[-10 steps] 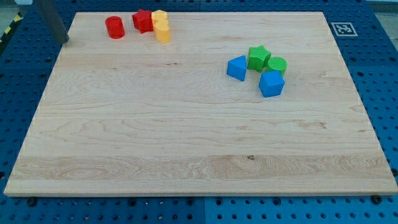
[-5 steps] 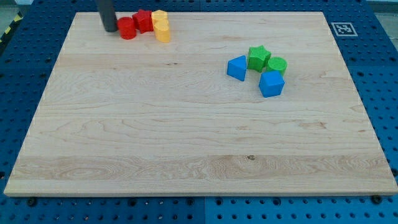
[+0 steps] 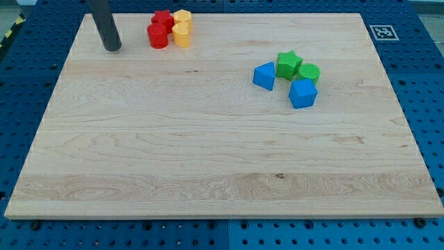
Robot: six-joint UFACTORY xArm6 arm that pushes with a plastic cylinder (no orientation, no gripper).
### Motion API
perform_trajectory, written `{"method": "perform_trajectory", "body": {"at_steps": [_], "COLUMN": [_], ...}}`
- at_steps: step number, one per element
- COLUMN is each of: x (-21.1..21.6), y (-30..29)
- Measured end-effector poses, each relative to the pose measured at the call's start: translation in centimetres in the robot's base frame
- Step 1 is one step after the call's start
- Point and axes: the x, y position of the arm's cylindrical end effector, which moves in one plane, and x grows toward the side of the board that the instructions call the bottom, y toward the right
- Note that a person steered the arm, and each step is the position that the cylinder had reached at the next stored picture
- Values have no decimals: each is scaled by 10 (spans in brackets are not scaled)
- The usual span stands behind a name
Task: Move the red circle below to the red star
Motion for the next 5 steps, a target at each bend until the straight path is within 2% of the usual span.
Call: {"method": "perform_trajectory", "body": {"at_steps": [3,5], "x": [5,-8], "y": [27,29]}}
